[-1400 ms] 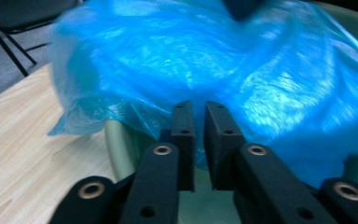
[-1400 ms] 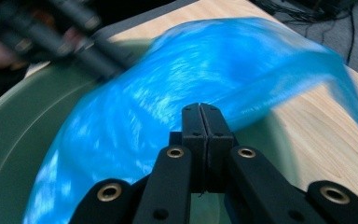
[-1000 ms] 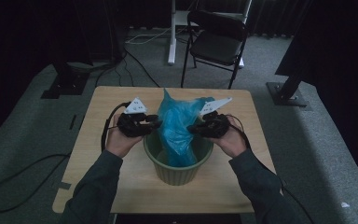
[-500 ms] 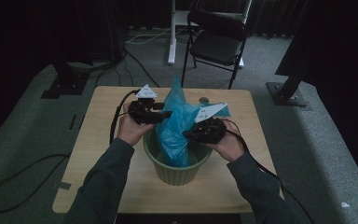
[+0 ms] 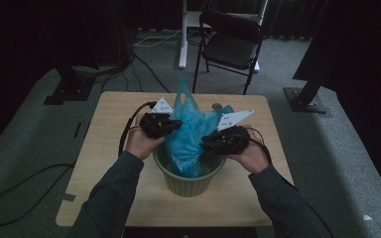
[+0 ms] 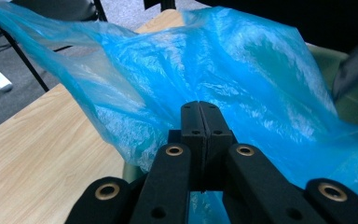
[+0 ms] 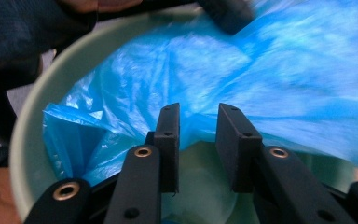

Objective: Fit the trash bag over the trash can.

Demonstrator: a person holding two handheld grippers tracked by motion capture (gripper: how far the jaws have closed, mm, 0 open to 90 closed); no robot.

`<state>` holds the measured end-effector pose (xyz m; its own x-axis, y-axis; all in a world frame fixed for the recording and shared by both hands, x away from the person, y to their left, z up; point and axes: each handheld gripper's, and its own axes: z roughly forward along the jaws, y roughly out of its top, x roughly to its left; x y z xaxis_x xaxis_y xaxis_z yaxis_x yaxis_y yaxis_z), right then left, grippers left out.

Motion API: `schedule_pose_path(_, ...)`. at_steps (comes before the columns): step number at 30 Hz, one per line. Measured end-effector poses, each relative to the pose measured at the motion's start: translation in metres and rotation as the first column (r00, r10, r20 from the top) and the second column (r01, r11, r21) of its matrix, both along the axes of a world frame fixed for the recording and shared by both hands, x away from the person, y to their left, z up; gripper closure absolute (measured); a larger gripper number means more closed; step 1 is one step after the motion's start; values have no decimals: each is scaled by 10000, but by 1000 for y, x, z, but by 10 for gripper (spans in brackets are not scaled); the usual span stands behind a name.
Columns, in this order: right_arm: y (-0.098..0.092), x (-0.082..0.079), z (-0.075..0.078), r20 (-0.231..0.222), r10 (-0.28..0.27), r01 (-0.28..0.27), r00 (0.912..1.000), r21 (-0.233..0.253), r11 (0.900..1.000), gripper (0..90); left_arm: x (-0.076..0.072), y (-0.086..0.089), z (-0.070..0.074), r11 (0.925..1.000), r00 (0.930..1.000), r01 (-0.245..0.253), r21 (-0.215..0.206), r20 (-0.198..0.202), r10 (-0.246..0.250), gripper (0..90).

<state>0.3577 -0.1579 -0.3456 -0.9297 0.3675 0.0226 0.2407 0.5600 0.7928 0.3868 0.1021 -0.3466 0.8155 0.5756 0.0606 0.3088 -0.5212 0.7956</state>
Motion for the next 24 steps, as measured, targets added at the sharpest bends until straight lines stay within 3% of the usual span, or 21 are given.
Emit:
schedule_pose_path(3, -9, 3, 8, 194, -472, 465, 9987, 325, 9984, 660, -5, 1, -2, 10000, 9999, 89, 3, 54, -89, 894)
schedule_pose_path(9, -10, 23, 16, 501, -1332, 1310, 9898, 451, 9904, 608, -15, 6, -4, 9997, 9996, 192, -144, 205, -189, 893)
schedule_pose_path(15, 0, 52, 13, 265, -1733, 1728, 9845, 189, 9848, 552, -22, 8, -7, 9996, 9992, 285, -91, 271, -282, 893)
schedule_pose_path(17, 3, 58, 13, 225, -1778, 1774, 9838, 198, 9839, 549, -23, 9, -8, 9994, 9991, 321, -143, 272, -317, 893)
schedule_pose_path(24, 18, 78, 11, 75, -1183, 1183, 9930, -77, 9929, 492, -28, 5, -10, 9985, 9984, 514, -182, 260, -509, 890)
